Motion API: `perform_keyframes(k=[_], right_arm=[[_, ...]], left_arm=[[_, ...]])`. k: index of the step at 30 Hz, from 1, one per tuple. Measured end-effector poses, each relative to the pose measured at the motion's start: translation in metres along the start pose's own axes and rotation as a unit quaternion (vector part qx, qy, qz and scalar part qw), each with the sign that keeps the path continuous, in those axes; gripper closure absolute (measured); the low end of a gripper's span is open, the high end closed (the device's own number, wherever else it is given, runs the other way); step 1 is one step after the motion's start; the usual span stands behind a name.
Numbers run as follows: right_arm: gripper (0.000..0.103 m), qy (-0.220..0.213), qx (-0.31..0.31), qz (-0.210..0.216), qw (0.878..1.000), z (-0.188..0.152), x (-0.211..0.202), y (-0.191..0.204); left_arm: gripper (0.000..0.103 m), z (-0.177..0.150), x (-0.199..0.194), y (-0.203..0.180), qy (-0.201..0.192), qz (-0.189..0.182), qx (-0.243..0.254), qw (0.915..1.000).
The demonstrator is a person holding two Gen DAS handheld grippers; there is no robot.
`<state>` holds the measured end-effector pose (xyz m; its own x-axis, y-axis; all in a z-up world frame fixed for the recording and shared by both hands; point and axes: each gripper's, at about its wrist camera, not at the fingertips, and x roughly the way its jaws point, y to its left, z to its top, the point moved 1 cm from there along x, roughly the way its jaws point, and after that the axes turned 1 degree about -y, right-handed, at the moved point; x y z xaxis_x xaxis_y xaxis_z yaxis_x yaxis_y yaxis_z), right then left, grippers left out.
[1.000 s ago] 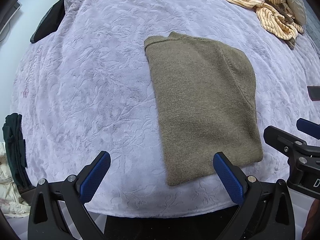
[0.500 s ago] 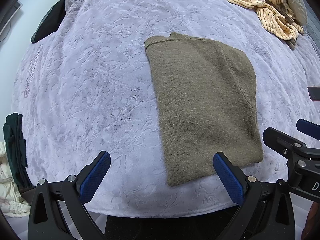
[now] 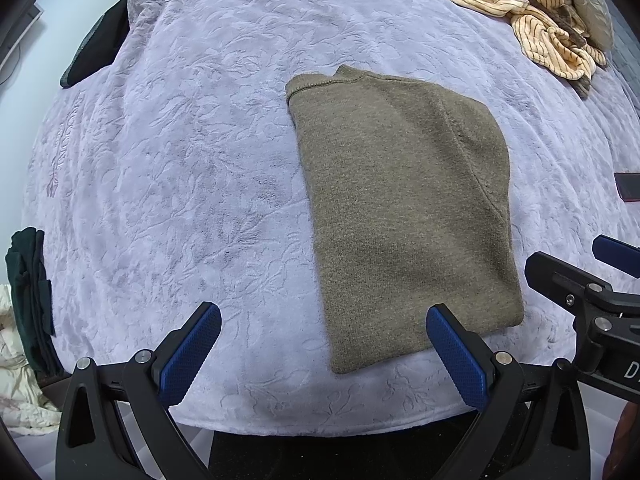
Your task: Fold small clothes
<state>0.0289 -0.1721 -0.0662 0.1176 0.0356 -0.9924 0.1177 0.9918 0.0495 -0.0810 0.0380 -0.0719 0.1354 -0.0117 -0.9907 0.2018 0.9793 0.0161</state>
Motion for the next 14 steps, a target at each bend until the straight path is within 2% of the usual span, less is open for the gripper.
perform_keyframes(k=[14], right_arm=[[0.008,0.000,-0.001,0.001,1.000,0.0015,0.0001,-0.0006]], left_arm=[[0.000,0.0010,-0.0019,0.0008,-0.015,0.012,0.007,0.9998]])
